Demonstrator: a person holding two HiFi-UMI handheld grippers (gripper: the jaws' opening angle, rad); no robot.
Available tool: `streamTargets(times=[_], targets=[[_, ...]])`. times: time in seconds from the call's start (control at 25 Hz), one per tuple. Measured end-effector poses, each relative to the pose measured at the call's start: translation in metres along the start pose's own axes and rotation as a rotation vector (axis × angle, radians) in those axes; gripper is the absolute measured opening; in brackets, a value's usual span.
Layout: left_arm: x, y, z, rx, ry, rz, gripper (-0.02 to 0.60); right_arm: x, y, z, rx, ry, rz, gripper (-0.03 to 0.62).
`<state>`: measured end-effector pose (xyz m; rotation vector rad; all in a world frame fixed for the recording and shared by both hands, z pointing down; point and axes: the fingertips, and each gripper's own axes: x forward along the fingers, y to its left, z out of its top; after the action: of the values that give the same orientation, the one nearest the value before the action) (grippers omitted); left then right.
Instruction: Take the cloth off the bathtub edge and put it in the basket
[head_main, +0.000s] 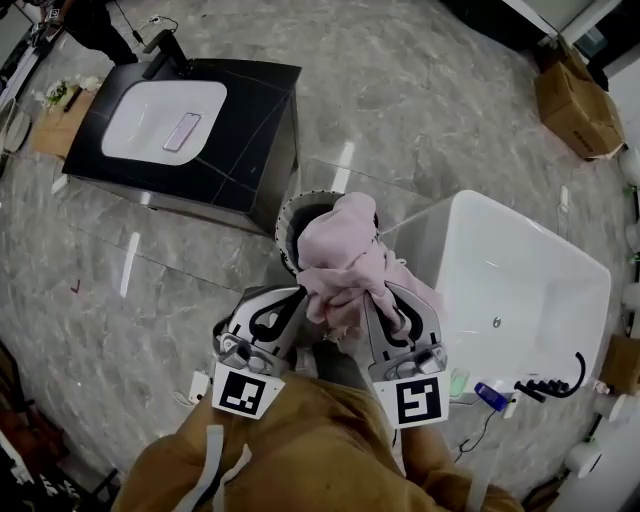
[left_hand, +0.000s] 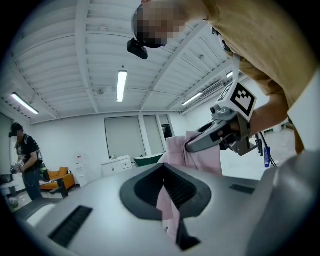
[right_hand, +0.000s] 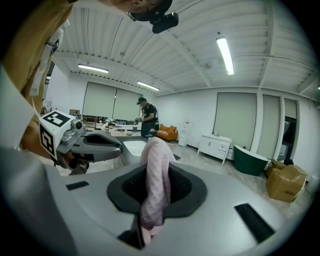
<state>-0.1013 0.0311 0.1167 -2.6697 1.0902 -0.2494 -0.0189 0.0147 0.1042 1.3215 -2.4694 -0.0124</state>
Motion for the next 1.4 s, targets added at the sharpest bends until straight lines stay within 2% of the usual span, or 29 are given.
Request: streamTargets(times=[0.16,0.32,0.52,0.72,0.88,1.16,1.4], targets=[[0.013,0.001,-0.036,-0.026,0.052,0.029,0.006,0.035,-0.01,-0.037,0.013,0.025,0.021,0.064],[0.03,0.0,-0.086,-0.047,0.085,0.054,0.006,0.075,-0.012,-0.092,0.037,0.073,0.038,0.064],[0.05,-0.009,-0.171,-0.061,0.132,0.057,0.006,0.124,-0.007,-0.185,0.034,0.171,0.059,0.064],[0.063,-0.027,-0.257,-0.097,0.181,0.055,0.006,0.173,0.0,-0.284,0.001,0.201,0.071,0.064],[0.065,-0.044,-0.316,-0.112,0.215,0.036,0.006,0.198,0.016,-0.367,0.004,0.305,0.094,0.064],[0.083,-0.067,-0.398,-0.089,0.223,-0.001,0.006,0.233,0.034,-0.465,-0.003,0.314,0.106,0.064],[0.102,-0.074,-0.443,-0.063,0.198,-0.018,0.006,0.261,0.038,-0.526,-0.016,0.331,0.113,0.066]])
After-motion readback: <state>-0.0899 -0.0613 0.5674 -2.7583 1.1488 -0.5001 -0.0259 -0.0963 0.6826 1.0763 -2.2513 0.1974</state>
